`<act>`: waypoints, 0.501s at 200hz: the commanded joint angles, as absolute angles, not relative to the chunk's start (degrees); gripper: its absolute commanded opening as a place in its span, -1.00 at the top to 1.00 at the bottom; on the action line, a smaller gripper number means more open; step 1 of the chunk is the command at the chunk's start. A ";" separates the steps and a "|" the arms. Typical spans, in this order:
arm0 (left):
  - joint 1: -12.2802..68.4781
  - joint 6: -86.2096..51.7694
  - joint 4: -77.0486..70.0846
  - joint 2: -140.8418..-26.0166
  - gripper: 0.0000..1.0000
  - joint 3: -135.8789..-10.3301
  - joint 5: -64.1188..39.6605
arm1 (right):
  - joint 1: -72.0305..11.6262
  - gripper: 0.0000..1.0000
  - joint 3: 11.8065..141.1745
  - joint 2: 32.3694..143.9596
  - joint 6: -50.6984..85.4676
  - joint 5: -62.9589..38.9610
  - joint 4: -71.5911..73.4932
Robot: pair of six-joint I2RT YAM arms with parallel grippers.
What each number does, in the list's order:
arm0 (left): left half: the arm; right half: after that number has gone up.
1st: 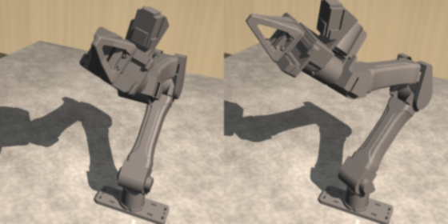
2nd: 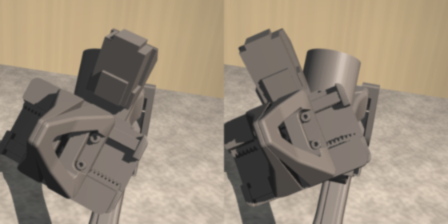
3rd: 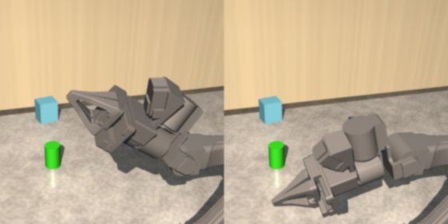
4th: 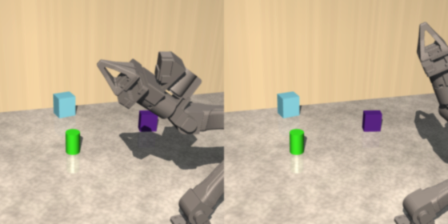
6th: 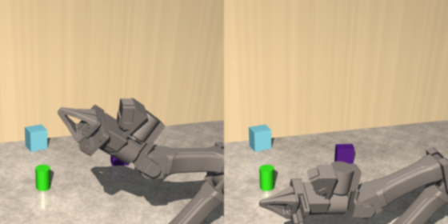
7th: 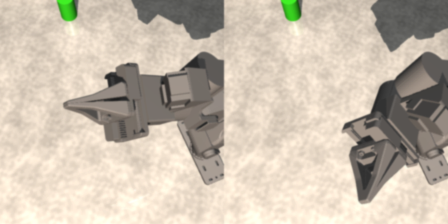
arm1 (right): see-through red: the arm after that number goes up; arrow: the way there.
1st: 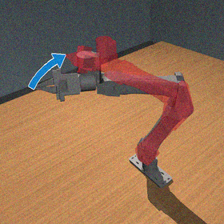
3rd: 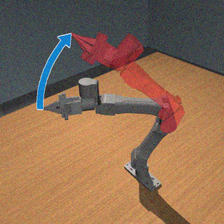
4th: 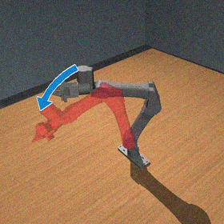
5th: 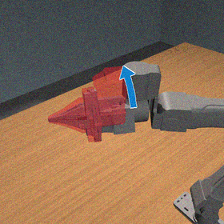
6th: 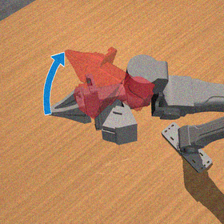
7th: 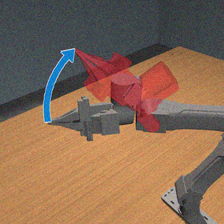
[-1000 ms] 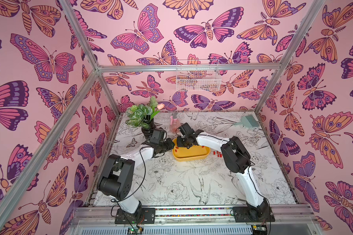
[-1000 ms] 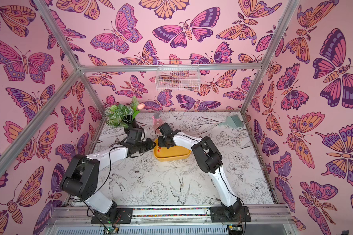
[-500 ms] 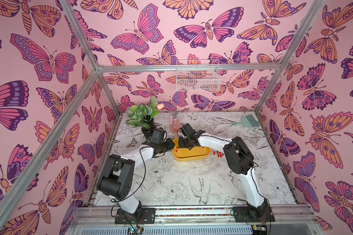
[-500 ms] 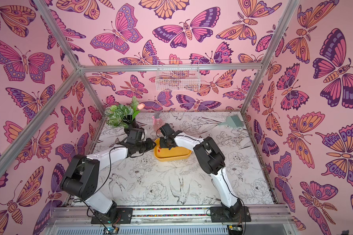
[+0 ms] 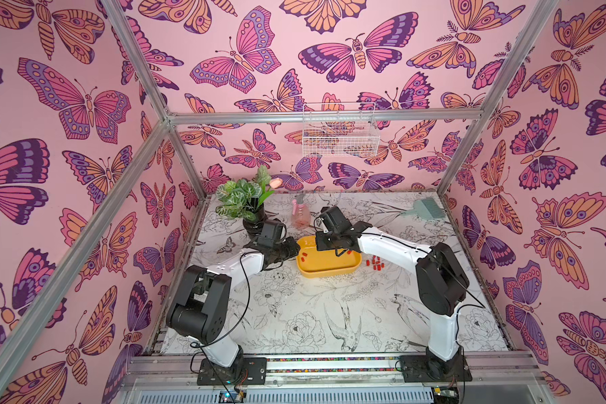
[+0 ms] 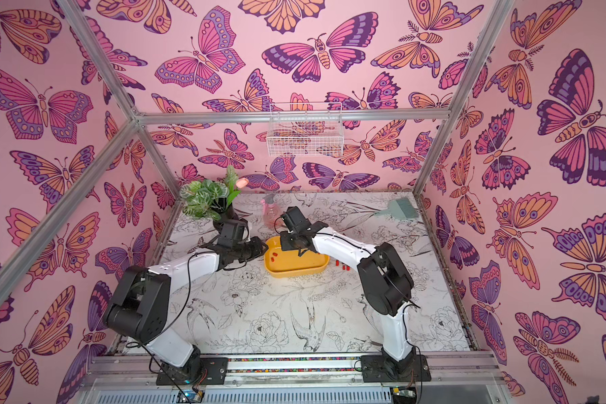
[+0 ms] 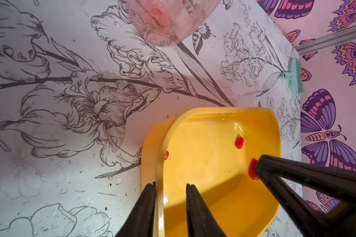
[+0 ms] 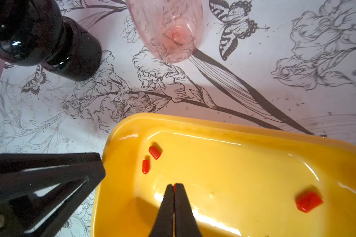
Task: Take the screw protection sleeves out of the storage box
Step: Place the screw protection sleeve at the center of the board.
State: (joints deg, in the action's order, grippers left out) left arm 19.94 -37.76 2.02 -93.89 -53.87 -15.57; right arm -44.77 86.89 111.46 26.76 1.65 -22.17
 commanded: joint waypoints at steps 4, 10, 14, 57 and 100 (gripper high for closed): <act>20.21 -36.65 3.17 -94.84 0.38 -54.77 -15.98 | -45.02 0.85 85.79 107.13 22.77 7.65 -27.69; 20.21 -36.66 3.22 -94.86 0.38 -54.76 -15.99 | -45.00 0.85 85.27 106.11 22.24 8.87 -28.53; 20.22 -36.65 3.20 -94.82 0.38 -54.75 -16.00 | -45.00 0.85 84.96 105.43 21.99 9.71 -29.03; 20.30 -36.50 3.30 -94.90 0.39 -54.88 -15.70 | -43.30 0.85 79.06 97.85 19.91 13.09 -31.38; 20.39 -36.51 3.35 -94.76 0.39 -54.92 -15.43 | -39.33 0.85 75.54 92.44 16.94 18.20 -34.81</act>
